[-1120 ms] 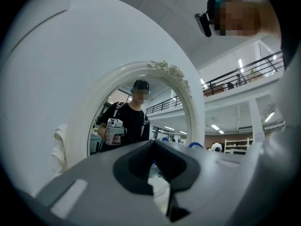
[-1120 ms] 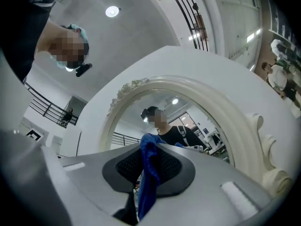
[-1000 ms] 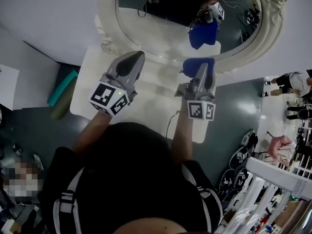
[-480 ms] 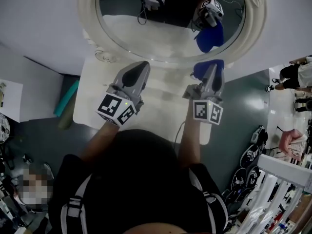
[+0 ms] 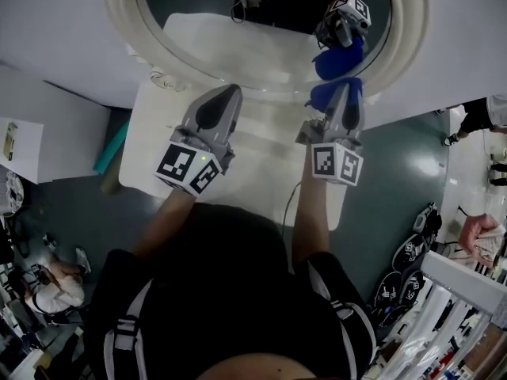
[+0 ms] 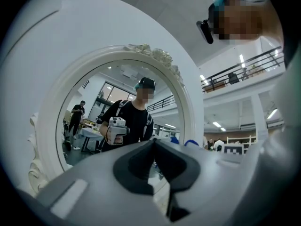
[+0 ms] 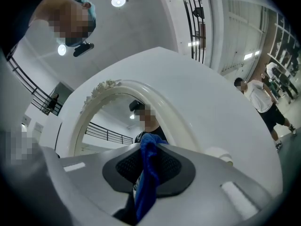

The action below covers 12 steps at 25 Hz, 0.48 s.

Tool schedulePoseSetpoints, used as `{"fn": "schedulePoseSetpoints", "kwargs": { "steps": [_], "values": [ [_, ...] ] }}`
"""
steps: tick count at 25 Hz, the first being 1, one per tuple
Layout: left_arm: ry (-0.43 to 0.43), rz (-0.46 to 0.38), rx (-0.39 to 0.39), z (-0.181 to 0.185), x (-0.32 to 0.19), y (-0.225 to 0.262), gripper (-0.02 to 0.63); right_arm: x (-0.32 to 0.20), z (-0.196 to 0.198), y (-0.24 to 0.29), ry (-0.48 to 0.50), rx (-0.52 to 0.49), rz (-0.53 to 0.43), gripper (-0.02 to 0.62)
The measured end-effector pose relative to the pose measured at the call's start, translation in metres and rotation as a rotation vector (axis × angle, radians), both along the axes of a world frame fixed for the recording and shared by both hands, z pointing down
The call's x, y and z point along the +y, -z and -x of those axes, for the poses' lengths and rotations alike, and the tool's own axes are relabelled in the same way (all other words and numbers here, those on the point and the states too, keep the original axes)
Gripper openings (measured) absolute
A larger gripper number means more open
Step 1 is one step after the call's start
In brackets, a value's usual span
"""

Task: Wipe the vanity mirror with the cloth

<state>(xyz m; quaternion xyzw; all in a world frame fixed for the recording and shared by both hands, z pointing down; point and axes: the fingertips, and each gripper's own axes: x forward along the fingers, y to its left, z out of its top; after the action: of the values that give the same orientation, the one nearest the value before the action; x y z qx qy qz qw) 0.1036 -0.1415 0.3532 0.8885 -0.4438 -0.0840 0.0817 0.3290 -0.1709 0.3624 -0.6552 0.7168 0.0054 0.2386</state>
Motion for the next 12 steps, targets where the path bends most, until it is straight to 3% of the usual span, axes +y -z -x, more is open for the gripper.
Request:
{"fn": "schedulePoseSetpoints", "kwargs": {
  "steps": [5,12],
  "values": [
    [0.020,0.000,-0.011,-0.004,0.000,0.002,0.009,-0.013,0.002,0.006,0.027,-0.003,-0.019,0.046],
    [0.008,-0.011,-0.014,-0.003,-0.003,0.009,0.009,-0.017,0.004,0.013,-0.010,0.028,-0.027,0.046]
  ]
}}
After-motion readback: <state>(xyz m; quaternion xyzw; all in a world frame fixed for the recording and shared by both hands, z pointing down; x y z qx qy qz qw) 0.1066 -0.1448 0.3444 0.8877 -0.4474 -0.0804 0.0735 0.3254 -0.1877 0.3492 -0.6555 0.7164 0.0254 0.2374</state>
